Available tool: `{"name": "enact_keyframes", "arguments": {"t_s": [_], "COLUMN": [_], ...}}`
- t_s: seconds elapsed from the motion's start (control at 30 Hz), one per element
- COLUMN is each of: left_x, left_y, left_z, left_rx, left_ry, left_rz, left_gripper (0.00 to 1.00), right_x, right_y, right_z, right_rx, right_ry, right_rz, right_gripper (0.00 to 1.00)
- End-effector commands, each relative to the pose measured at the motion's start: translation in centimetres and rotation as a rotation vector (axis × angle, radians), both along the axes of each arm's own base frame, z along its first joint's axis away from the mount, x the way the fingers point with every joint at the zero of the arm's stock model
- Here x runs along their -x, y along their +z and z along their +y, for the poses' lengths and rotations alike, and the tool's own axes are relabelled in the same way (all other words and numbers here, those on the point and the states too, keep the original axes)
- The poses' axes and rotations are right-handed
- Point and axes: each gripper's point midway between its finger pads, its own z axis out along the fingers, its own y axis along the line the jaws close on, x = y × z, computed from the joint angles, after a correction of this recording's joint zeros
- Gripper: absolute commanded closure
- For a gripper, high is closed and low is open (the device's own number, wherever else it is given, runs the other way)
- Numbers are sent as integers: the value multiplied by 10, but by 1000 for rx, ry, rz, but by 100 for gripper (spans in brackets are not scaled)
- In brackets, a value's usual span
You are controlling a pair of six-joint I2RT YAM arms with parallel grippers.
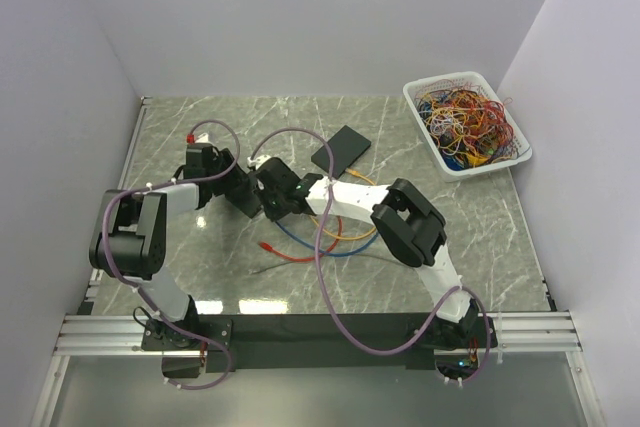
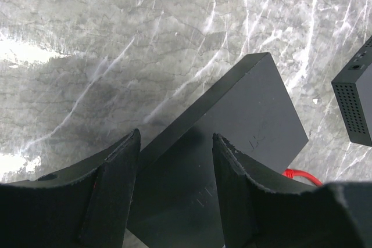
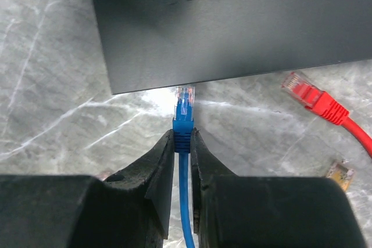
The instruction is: Insert the plug into the switch port
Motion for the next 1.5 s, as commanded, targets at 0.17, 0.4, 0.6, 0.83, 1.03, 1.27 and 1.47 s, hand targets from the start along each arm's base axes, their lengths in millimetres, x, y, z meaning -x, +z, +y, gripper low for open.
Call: {"name": "enact_keyframes", "arguments": {"t_s": [0.17, 0.4, 0.6, 0.83, 1.03, 1.27, 1.47], "left_x": [-6, -5, -7, -9, -10, -9, -9], "left_y": [5, 3, -1, -2, -4, -6, -10], "left_z": [-5, -8, -12, -14, -18, -21, -27], "left_rx": [3, 4, 6, -12, -28, -30, -20], "left_ry": [-30, -43, -66, -71, -81, -97, -140], "left_rz": [-9, 1, 20, 25, 38, 44, 68], "left_gripper": [43, 43, 44, 44, 44, 44, 44], "right_x": [-6, -10, -15, -22, -23, -27, -38], "right_y": [16, 6, 11, 35, 36, 26, 20], "right_z": [26, 27, 25, 29, 34, 34, 26], "right_rx": [-50, -25, -17, -38, -47, -24, -1], "right_ry": [9, 0, -6, -2, -5, -22, -51], "right_rz": [-27, -28, -50, -87, -83, -89, -134], "right_gripper": [100, 100, 100, 100, 100, 100, 100]}}
